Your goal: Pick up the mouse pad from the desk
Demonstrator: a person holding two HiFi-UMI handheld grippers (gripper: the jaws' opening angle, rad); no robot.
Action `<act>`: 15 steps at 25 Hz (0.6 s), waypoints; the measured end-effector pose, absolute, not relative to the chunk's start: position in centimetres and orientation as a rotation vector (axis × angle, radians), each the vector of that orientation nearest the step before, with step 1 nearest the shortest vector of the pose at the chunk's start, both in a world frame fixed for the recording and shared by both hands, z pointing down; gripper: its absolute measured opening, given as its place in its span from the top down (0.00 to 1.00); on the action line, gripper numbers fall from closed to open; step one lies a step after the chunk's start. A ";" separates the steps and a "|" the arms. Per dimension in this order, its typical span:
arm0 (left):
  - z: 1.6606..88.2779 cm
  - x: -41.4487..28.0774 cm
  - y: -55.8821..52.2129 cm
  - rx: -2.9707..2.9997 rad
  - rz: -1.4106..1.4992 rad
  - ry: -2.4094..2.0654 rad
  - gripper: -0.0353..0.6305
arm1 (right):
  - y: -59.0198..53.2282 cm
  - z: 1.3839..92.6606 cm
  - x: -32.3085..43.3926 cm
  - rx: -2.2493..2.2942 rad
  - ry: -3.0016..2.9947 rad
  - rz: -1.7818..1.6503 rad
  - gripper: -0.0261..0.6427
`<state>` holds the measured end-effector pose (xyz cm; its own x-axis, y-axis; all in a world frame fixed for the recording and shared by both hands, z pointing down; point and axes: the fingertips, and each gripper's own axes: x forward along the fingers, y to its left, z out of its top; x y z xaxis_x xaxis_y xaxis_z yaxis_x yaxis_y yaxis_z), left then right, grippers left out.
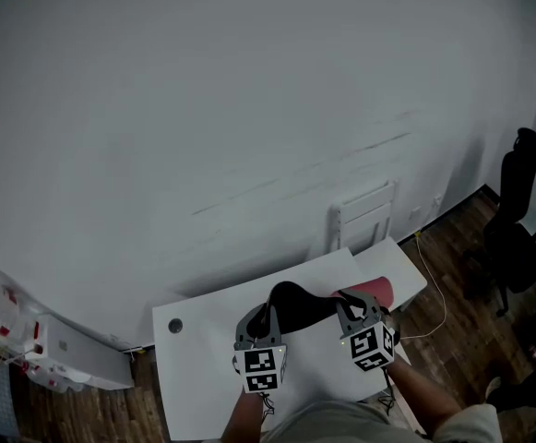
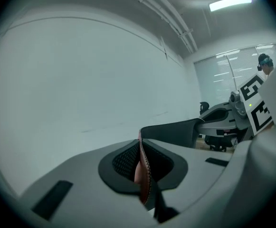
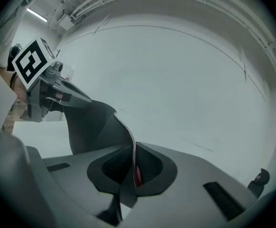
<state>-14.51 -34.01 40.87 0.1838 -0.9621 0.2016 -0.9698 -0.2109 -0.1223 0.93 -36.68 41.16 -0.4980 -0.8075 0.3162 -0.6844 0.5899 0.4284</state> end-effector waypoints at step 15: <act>30.9 -15.0 -33.2 2.508 0.053 -2.060 0.91 | -35.0 29.9 -1.5 1.344 -2.575 -0.430 0.89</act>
